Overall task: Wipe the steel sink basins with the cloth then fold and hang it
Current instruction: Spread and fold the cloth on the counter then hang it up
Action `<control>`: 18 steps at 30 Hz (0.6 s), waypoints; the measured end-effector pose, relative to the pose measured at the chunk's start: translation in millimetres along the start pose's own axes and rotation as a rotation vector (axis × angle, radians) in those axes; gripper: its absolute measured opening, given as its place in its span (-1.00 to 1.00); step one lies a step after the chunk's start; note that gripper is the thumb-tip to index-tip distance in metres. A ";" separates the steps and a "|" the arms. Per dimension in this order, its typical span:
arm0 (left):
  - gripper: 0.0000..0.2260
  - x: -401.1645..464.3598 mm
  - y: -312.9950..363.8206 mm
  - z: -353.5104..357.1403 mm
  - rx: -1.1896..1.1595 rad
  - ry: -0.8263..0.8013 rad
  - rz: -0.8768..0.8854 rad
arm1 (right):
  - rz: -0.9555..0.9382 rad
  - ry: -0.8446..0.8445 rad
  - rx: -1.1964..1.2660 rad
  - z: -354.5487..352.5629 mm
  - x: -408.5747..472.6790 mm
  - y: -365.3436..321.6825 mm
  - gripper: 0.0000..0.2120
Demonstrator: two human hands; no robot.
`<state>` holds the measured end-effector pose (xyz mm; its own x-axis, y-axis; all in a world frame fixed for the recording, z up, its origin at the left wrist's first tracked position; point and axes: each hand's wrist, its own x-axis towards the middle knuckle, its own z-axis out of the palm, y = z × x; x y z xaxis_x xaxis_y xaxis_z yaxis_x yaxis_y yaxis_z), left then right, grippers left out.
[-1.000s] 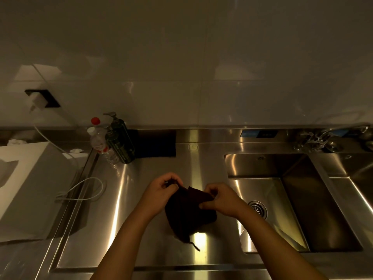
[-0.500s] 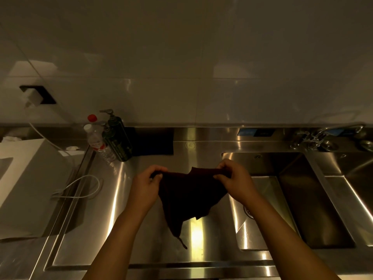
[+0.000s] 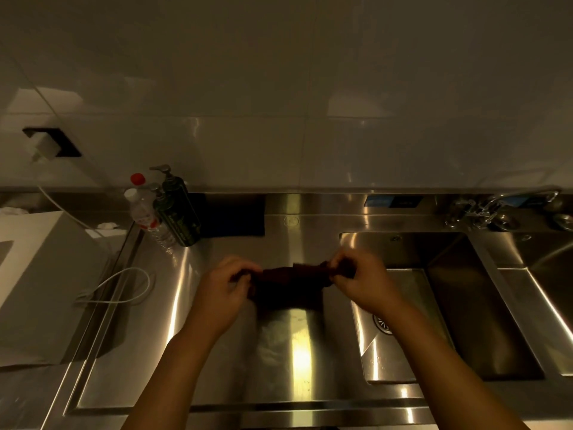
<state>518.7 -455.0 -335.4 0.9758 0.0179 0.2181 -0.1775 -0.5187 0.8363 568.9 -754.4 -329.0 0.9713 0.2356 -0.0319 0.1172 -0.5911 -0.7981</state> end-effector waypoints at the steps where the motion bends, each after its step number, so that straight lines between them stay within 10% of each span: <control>1: -0.61 -7.9 -11.0 5.9 0.007 -0.087 -0.114 | 0.075 -0.126 -0.080 8.4 -5.0 10.8 -0.72; 8: -0.69 -70.7 -90.8 50.3 0.252 -0.819 -0.537 | 0.336 -0.722 -0.403 74.8 -50.8 85.2 -0.79; 18: -0.77 -18.6 -117.3 66.5 0.325 -0.471 -0.560 | 0.378 -0.460 -0.330 74.9 -8.7 102.5 -0.76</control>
<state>529.9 -451.3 -471.1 0.8730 0.0243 -0.4872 0.3307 -0.7637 0.5545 557.0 -759.2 -455.7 0.7796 0.2278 -0.5834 -0.0848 -0.8845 -0.4587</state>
